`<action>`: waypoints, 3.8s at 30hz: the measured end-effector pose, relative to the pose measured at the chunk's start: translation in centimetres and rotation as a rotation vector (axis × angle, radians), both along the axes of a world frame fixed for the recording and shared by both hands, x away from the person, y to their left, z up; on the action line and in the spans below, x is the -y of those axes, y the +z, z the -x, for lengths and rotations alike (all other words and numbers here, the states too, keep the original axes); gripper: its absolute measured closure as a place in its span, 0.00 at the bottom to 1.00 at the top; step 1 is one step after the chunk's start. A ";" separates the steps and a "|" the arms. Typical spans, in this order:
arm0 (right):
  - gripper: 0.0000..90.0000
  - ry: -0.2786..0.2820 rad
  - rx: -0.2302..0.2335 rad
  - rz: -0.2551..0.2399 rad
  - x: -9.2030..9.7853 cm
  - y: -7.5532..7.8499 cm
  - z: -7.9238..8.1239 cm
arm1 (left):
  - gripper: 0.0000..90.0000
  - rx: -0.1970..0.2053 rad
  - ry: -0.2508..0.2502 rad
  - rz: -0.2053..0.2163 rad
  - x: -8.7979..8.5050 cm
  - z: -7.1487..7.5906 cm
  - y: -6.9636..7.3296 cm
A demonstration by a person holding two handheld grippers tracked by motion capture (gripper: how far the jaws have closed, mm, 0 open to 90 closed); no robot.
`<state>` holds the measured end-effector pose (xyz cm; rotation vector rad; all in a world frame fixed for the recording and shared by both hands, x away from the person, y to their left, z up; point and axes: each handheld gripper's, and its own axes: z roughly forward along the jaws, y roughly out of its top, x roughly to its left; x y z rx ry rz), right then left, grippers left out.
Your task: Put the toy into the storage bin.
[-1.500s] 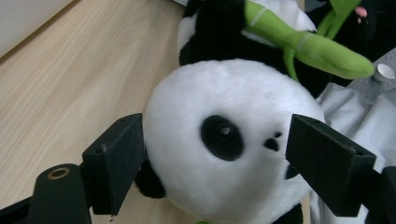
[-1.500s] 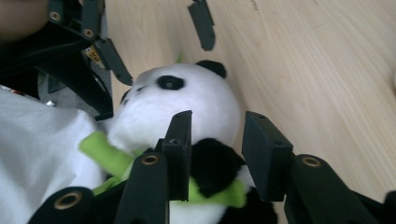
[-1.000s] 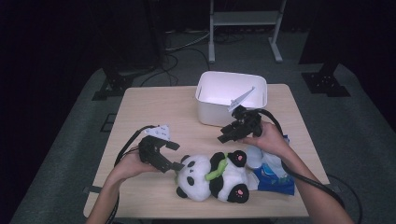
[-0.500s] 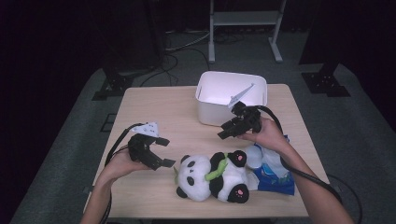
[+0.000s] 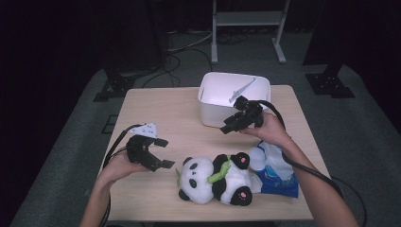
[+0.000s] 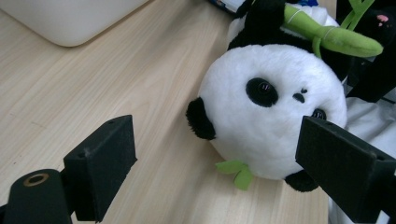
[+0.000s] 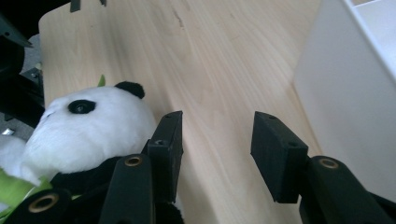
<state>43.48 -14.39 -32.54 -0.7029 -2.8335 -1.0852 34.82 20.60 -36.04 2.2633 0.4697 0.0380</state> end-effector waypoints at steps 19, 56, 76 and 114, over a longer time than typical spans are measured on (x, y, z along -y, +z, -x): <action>0.59 -0.060 0.059 0.073 -1.1 2.0 -5.4 | 0.10 -0.004 0.041 0.005 -1.5 -0.2 0.1; 0.92 0.074 0.030 0.115 -6.2 -0.1 -6.9 | 0.10 -0.037 0.060 0.011 -2.4 -0.4 -0.3; 0.93 0.184 0.021 0.047 -9.0 0.3 -2.7 | 0.10 -0.048 0.087 -0.012 -3.1 -0.5 -1.1; 0.81 0.213 0.028 0.029 -12.1 0.8 -0.9 | 0.10 -0.055 0.092 -0.014 -3.3 -0.6 -1.6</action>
